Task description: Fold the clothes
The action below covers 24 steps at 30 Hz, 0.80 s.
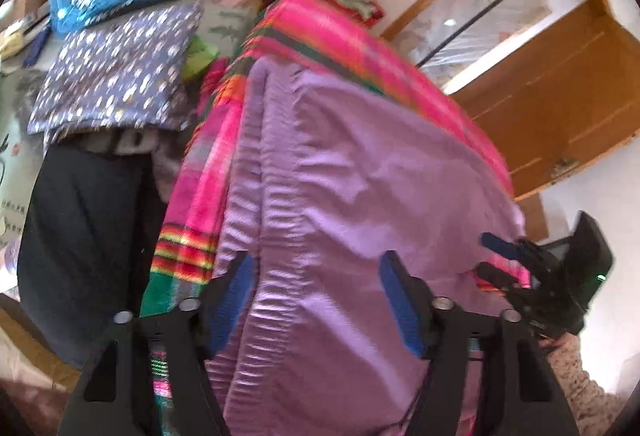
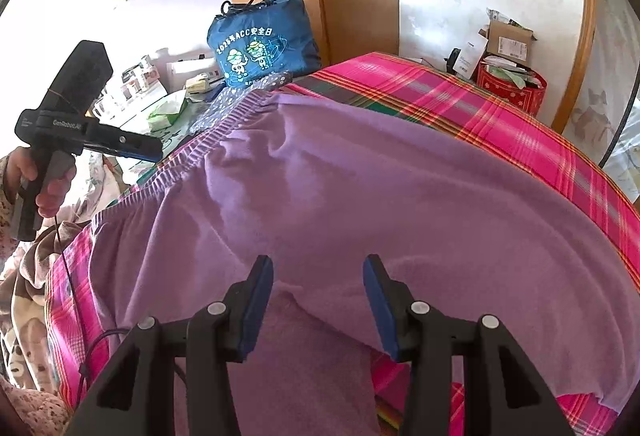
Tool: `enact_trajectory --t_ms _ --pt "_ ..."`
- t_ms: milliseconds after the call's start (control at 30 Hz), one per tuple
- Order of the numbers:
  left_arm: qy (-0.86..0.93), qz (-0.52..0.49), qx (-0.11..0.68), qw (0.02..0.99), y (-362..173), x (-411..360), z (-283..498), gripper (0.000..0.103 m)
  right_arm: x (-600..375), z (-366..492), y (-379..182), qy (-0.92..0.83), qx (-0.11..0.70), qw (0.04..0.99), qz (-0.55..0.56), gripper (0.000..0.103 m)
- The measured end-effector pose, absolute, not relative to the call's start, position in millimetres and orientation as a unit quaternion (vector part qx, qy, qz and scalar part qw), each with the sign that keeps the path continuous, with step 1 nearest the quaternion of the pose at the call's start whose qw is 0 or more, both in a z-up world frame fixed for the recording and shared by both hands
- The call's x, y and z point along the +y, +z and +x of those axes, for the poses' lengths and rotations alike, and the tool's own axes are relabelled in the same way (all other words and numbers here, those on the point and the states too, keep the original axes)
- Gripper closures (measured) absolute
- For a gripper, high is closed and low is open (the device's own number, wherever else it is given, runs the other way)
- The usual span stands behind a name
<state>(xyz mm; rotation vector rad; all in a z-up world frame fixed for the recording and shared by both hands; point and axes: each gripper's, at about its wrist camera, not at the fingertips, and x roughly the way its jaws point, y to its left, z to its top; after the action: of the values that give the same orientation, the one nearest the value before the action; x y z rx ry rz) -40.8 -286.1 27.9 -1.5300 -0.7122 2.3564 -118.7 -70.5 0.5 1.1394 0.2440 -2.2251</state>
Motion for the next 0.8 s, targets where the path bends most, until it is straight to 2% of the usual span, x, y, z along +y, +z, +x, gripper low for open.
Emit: enact_trajectory --t_ms 100,267,533,800 --pt "0.802 -0.523 -0.268 0.111 19.3 -293.8 -41.2 0.052 -69.5 -116.7 -1.6 -0.841 0.089 0.312 0.433 0.054" --pt "0.795 -0.515 -0.297 0.124 15.5 -298.9 -38.8 0.052 -67.4 -116.1 -3.7 -0.840 0.089 0.311 0.435 0.054" --pt "0.739 -0.503 -0.417 0.167 -6.3 -318.2 -36.4 0.052 -65.3 -110.8 -2.5 -0.841 0.076 0.312 0.434 0.054" --pt "0.725 -0.503 -0.430 0.191 -13.8 -322.3 -41.8 0.056 -59.8 -105.1 -3.6 -0.841 0.067 0.310 0.438 0.054"
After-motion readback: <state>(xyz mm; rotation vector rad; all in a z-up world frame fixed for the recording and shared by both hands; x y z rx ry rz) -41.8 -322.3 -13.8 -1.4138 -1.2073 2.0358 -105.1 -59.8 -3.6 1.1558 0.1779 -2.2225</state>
